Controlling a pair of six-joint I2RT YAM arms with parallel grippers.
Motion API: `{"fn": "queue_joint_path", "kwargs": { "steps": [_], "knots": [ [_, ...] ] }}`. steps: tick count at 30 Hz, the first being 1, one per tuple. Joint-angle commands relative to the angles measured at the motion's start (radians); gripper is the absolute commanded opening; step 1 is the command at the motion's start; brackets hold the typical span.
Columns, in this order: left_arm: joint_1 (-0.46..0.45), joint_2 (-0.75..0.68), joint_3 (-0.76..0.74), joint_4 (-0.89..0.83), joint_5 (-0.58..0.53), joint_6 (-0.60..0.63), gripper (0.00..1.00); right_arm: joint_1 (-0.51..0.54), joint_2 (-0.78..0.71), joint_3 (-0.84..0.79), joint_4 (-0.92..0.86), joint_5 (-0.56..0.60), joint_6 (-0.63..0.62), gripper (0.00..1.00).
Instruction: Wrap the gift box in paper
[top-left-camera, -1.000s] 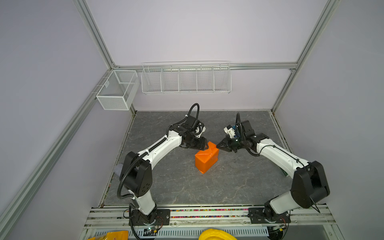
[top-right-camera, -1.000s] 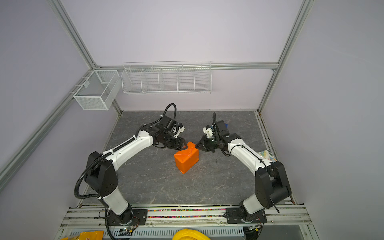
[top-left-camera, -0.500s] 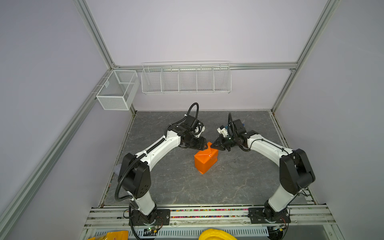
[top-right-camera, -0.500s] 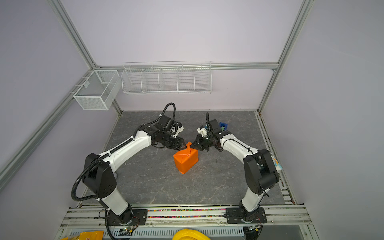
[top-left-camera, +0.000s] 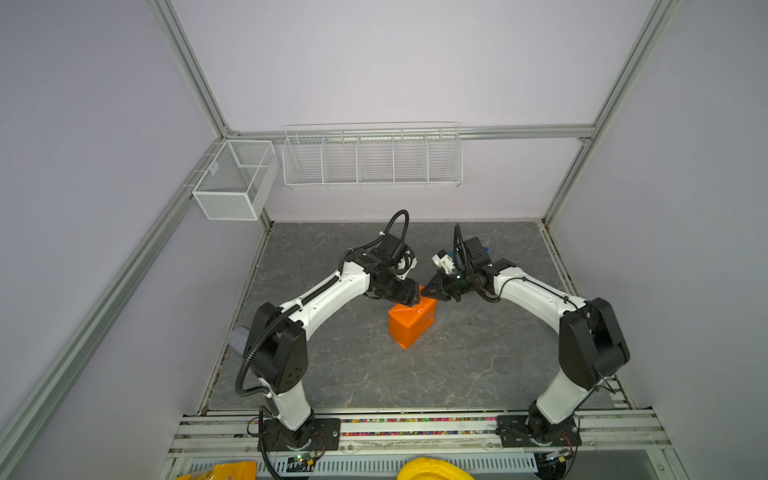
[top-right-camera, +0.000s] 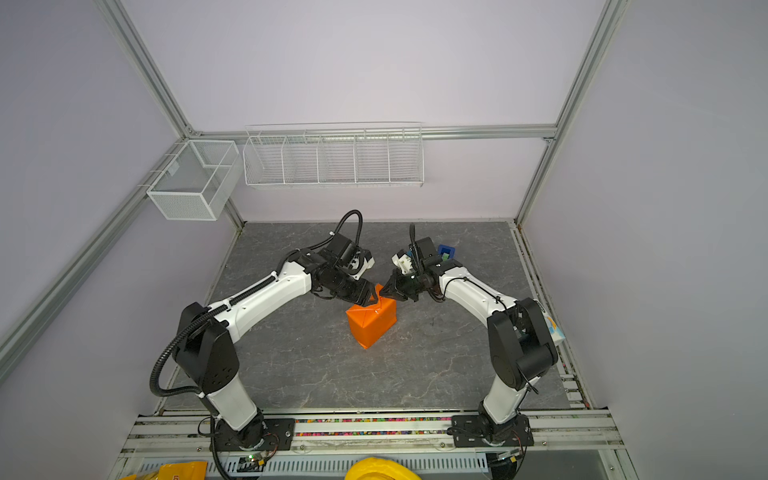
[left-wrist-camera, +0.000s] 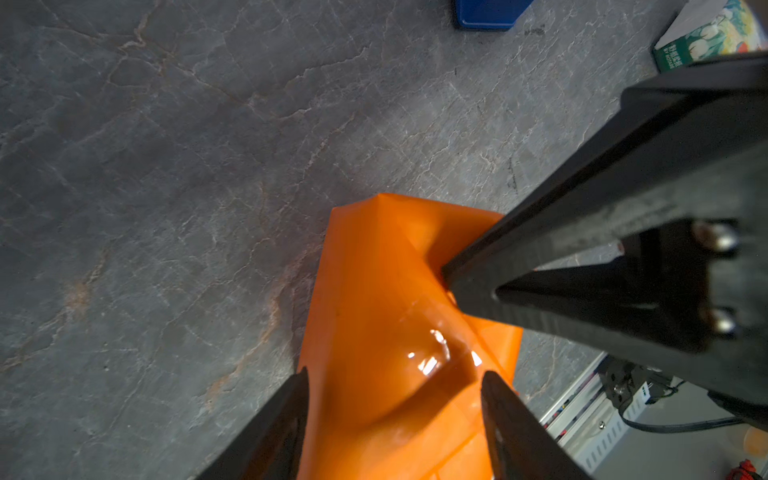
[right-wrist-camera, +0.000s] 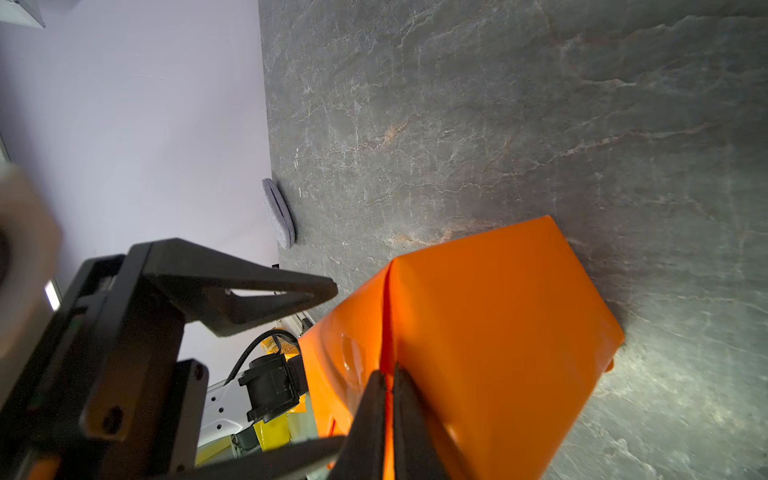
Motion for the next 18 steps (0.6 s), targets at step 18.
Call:
{"fn": "queue_joint_path", "kwargs": {
  "steps": [18],
  "knots": [
    [-0.095, 0.092, 0.099, -0.185, -0.143, 0.178, 0.91, -0.201, -0.3, -0.062, -0.233, 0.069, -0.067, 0.13]
  ]
}}
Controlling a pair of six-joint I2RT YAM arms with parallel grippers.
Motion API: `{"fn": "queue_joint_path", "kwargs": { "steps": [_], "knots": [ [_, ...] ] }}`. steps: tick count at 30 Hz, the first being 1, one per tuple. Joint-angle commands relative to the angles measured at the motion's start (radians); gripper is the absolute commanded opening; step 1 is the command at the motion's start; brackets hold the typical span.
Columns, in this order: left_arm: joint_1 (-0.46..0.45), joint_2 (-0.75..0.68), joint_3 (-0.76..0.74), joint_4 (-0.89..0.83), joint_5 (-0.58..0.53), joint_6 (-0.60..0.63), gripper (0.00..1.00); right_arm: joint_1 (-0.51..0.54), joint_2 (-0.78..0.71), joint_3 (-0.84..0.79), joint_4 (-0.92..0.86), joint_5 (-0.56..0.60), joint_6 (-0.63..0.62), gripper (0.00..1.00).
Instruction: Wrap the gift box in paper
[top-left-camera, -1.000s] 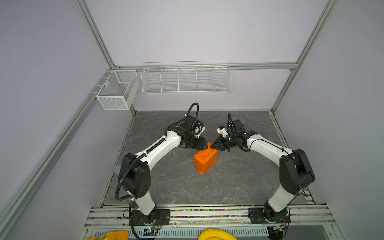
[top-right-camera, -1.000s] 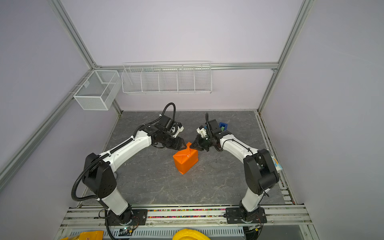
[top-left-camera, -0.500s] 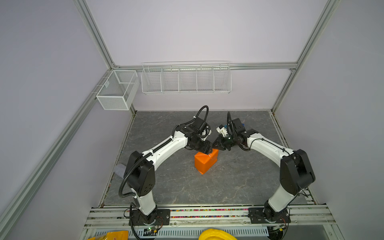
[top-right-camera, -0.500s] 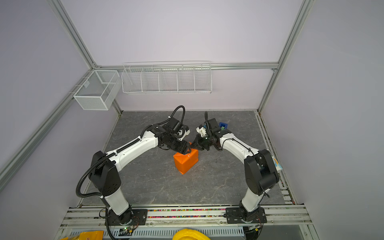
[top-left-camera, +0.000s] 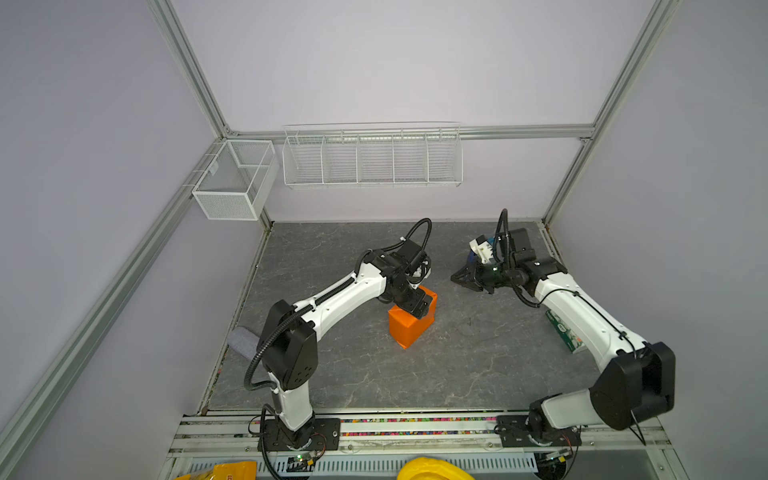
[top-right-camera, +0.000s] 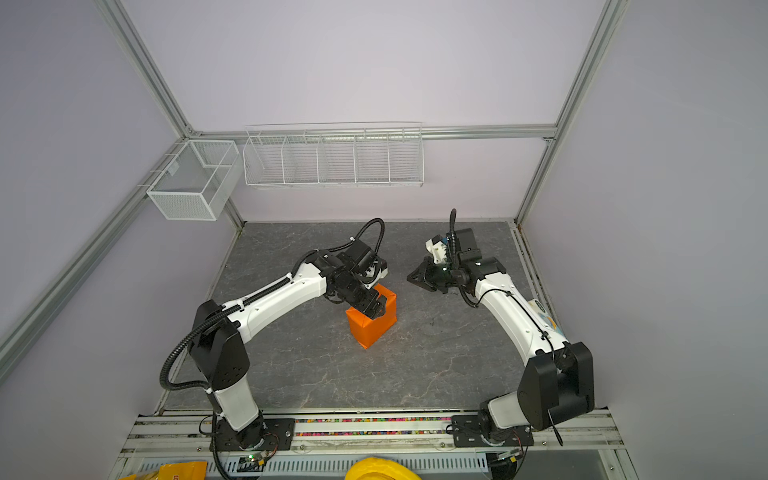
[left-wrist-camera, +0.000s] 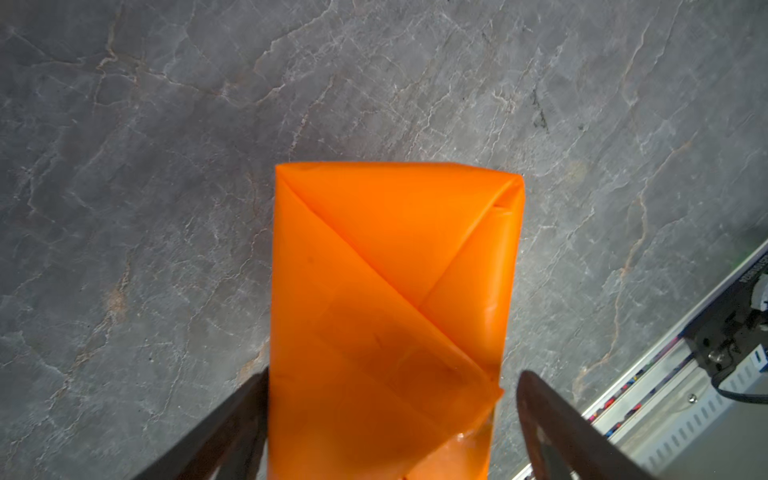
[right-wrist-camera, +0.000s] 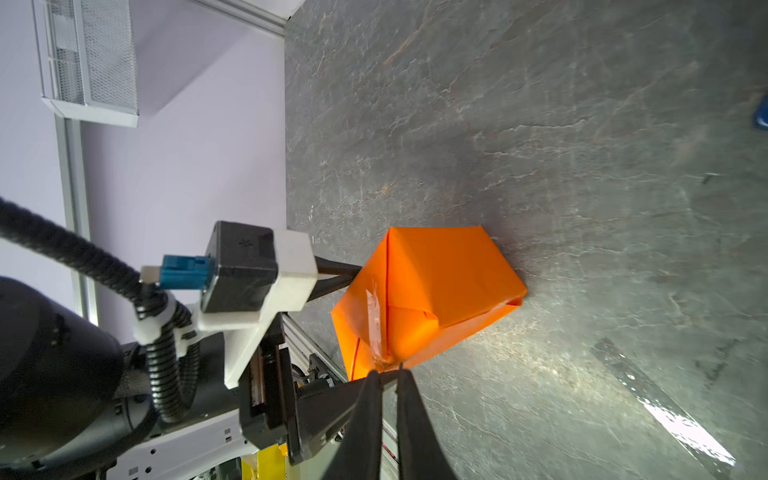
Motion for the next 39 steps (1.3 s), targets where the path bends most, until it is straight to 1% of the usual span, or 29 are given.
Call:
{"fn": "queue_joint_path", "kwargs": {
  "steps": [1, 6, 9, 13, 16, 18, 23, 26, 29, 35, 39],
  "knots": [
    [-0.003, 0.042, 0.026, -0.065, -0.008, 0.062, 0.91, -0.018, -0.03, -0.033, -0.067, 0.011, -0.039, 0.13],
    [-0.003, 0.068, 0.041, -0.065, 0.01, 0.086, 0.88, -0.024, -0.043, -0.041, -0.078, 0.015, -0.047, 0.13],
    [-0.002, 0.074, 0.05, -0.063, 0.027, 0.094, 0.81, -0.024, -0.047, -0.041, -0.078, 0.016, -0.046, 0.13],
    [0.001, 0.053, 0.054, -0.041, 0.021, 0.088, 0.76, -0.03, -0.052, -0.04, -0.083, 0.023, -0.051, 0.13],
    [0.022, 0.035, 0.052, -0.009, 0.05, 0.068, 0.74, -0.038, -0.05, -0.043, -0.088, 0.024, -0.057, 0.12],
    [0.053, 0.022, 0.044, 0.025, 0.087, 0.045, 0.72, -0.044, -0.046, -0.044, -0.089, 0.016, -0.058, 0.12],
    [0.161, -0.023, -0.027, 0.203, 0.255, -0.079, 0.7, -0.055, -0.046, -0.046, -0.09, 0.017, -0.066, 0.12],
    [0.237, -0.031, -0.089, 0.341, 0.367, -0.192, 0.69, -0.062, -0.04, -0.049, -0.089, 0.016, -0.072, 0.12],
    [0.291, -0.026, -0.148, 0.484, 0.449, -0.294, 0.68, -0.071, -0.03, -0.056, -0.085, 0.014, -0.077, 0.12],
    [0.361, 0.034, -0.256, 0.811, 0.605, -0.506, 0.68, -0.075, 0.002, -0.067, -0.074, -0.002, -0.08, 0.12],
    [0.379, 0.087, -0.311, 0.997, 0.667, -0.616, 0.68, -0.076, 0.018, -0.067, -0.073, -0.003, -0.084, 0.12]
  ]
}}
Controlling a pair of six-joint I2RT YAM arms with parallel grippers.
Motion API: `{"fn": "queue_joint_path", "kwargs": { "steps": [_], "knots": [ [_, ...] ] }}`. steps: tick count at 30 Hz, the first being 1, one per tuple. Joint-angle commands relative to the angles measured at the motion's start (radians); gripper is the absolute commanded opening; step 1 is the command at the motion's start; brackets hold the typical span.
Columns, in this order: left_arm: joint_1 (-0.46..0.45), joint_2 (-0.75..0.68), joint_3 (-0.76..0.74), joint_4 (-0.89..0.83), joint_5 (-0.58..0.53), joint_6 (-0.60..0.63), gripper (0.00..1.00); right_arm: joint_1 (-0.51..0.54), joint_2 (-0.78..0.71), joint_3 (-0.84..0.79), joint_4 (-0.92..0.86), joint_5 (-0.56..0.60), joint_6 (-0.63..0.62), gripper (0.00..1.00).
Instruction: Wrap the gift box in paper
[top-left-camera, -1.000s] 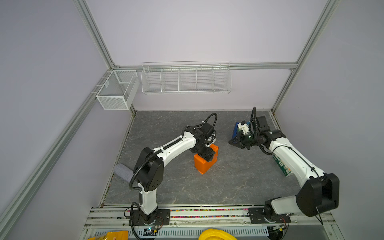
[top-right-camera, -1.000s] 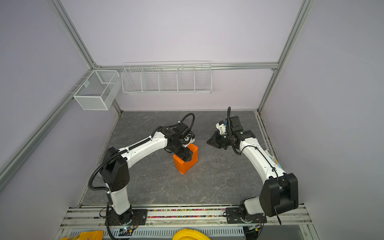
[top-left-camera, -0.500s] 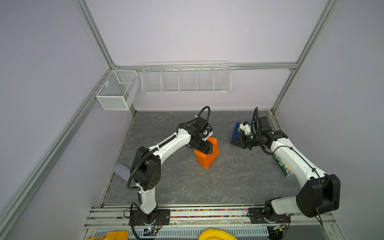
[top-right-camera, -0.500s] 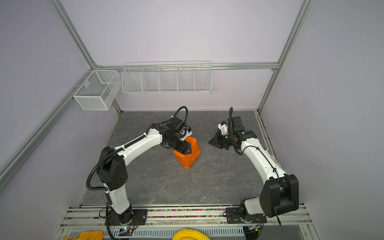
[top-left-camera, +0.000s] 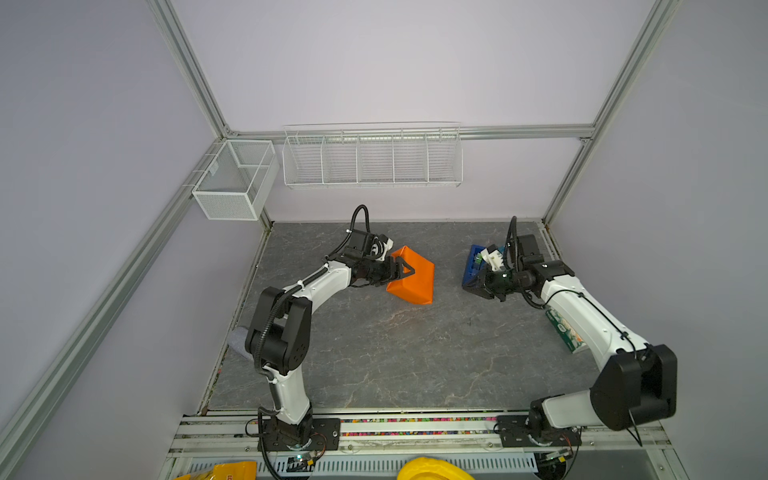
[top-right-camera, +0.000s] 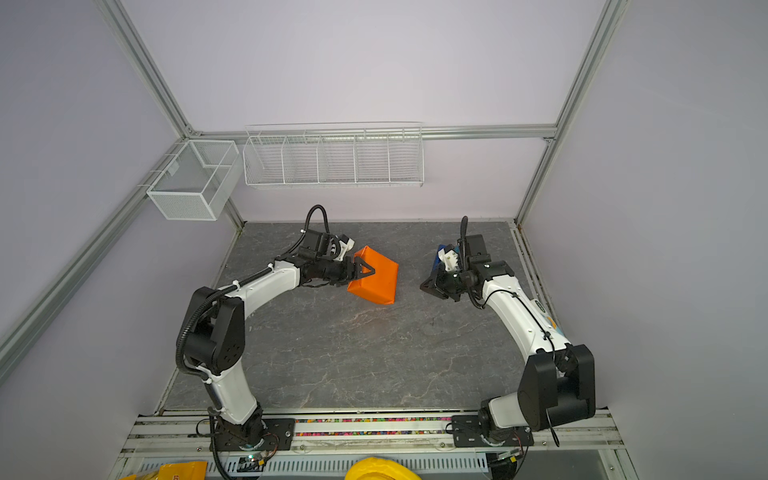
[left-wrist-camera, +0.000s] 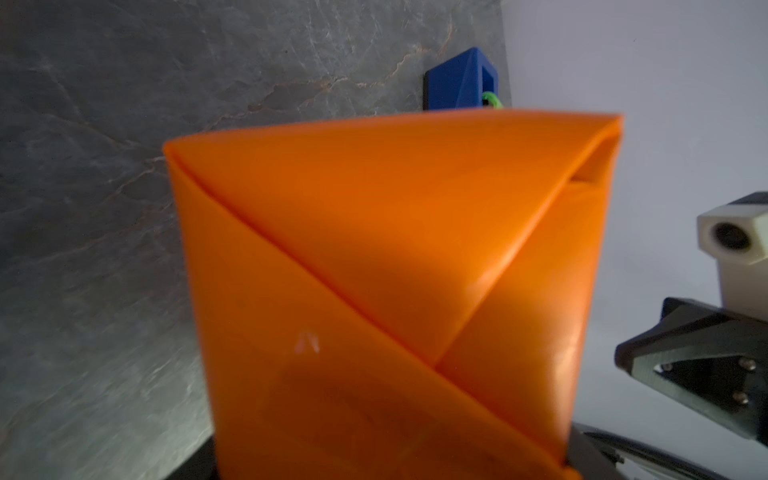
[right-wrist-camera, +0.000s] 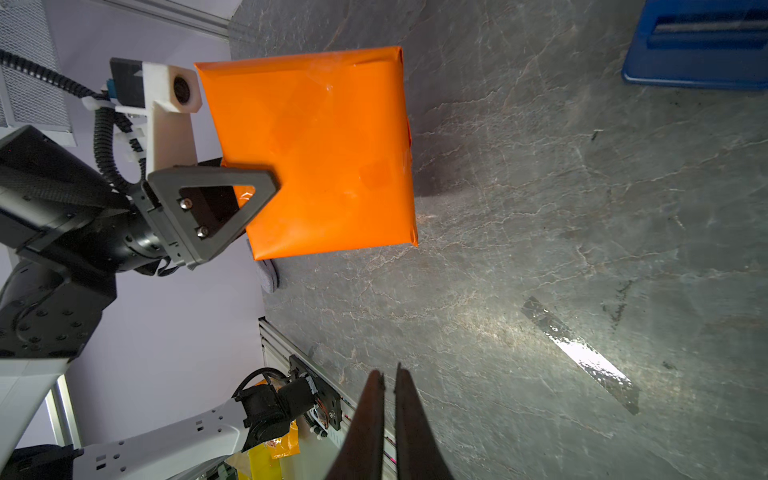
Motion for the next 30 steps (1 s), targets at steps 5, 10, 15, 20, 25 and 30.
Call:
{"fn": "queue_joint_path", "kwargs": {
  "steps": [5, 10, 15, 20, 25, 30],
  "knots": [
    [0.026, 0.08, -0.064, 0.304, 0.125, -0.168, 0.71, -0.004, 0.033, -0.019, -0.008, -0.012, -0.036, 0.12],
    [0.041, 0.108, -0.092, 0.304, 0.123, -0.145, 0.76, -0.004, 0.049, -0.034, -0.009, -0.002, -0.047, 0.12],
    [0.052, 0.104, -0.102, 0.235, 0.087, -0.085, 0.83, -0.004, 0.051, -0.043, -0.011, 0.001, -0.048, 0.11],
    [0.054, 0.073, -0.054, 0.018, -0.027, 0.064, 0.89, -0.004, 0.056, -0.04, -0.014, 0.003, -0.048, 0.12],
    [0.058, 0.056, -0.006, -0.128, -0.125, 0.151, 0.91, -0.004, 0.06, -0.031, -0.029, 0.047, -0.066, 0.11],
    [0.062, 0.036, 0.016, -0.202, -0.173, 0.19, 0.91, -0.045, 0.003, -0.069, 0.022, 0.208, -0.099, 0.23]
  ]
}}
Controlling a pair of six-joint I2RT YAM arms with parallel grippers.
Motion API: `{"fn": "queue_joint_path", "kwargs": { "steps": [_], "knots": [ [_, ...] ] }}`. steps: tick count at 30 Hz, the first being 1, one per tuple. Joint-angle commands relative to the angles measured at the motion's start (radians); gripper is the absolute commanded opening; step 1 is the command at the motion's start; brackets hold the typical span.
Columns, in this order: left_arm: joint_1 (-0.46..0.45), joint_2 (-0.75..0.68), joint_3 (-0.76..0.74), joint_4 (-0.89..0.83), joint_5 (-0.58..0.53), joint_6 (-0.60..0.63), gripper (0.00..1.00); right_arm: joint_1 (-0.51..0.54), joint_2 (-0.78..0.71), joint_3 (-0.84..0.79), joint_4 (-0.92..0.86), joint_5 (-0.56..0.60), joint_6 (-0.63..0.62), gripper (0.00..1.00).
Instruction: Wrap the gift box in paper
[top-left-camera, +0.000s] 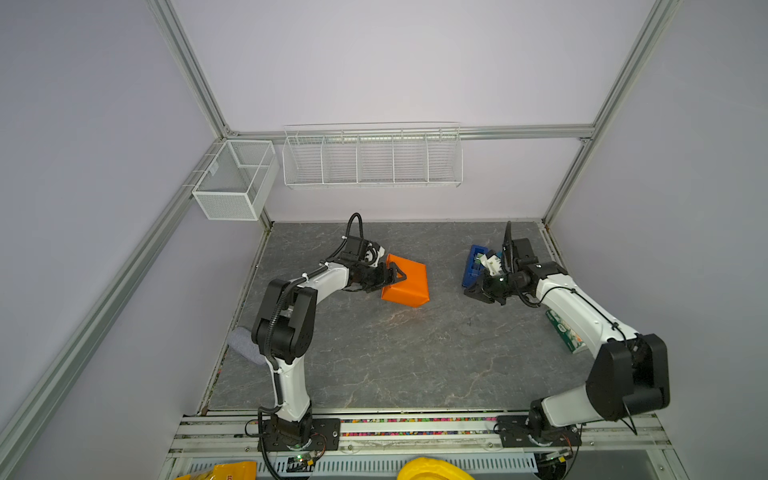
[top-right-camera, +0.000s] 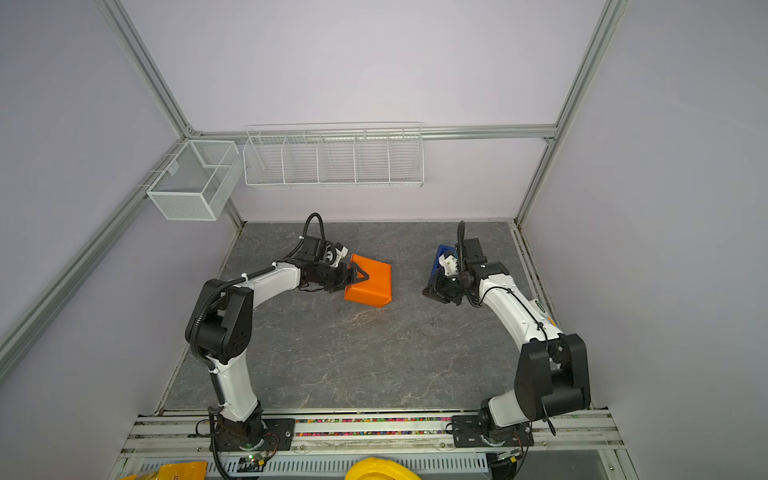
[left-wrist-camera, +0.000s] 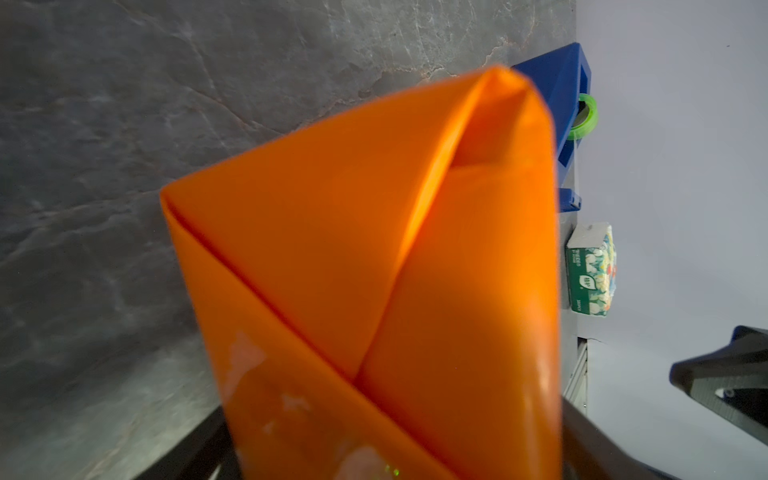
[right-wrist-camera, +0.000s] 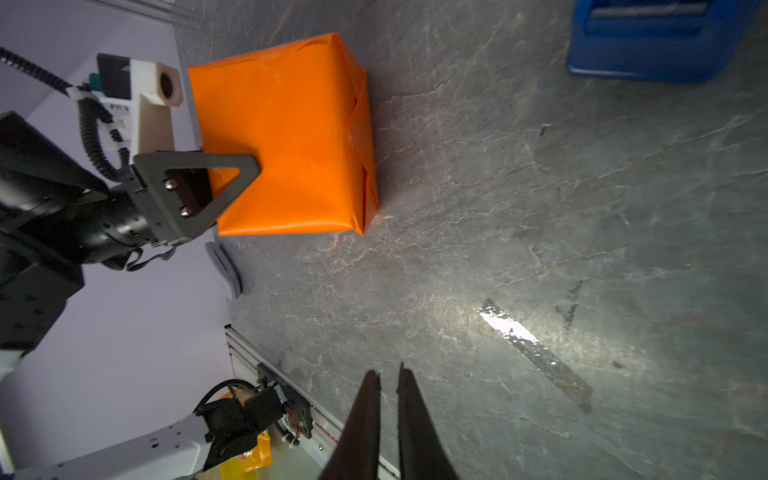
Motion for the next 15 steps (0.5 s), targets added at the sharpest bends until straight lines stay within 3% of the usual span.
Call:
{"fn": "queue_joint_path", "kwargs": {
  "steps": [1, 3, 6, 10, 11, 15],
  "knots": [
    [0.009, -0.027, 0.022, -0.122, -0.095, 0.081, 0.92, -0.029, -0.04, -0.038, 0.024, 0.147, -0.044, 0.29],
    [0.01, -0.031, 0.027, -0.151, -0.115, 0.093, 0.92, -0.042, -0.045, -0.054, 0.045, 0.209, -0.06, 0.44],
    [0.01, -0.027, 0.036, -0.19, -0.137, 0.112, 0.93, -0.059, -0.038, -0.078, 0.081, 0.269, -0.073, 0.57],
    [0.01, -0.022, 0.039, -0.204, -0.133, 0.122, 0.95, -0.079, 0.0, -0.082, 0.096, 0.263, -0.081, 0.62],
    [0.01, -0.027, 0.036, -0.203, -0.137, 0.12, 1.0, -0.082, 0.008, -0.081, 0.1, 0.255, -0.083, 0.62],
    [0.011, -0.052, 0.035, -0.206, -0.161, 0.115, 0.99, -0.086, 0.014, -0.098, 0.113, 0.257, -0.084, 0.64]
  ]
}}
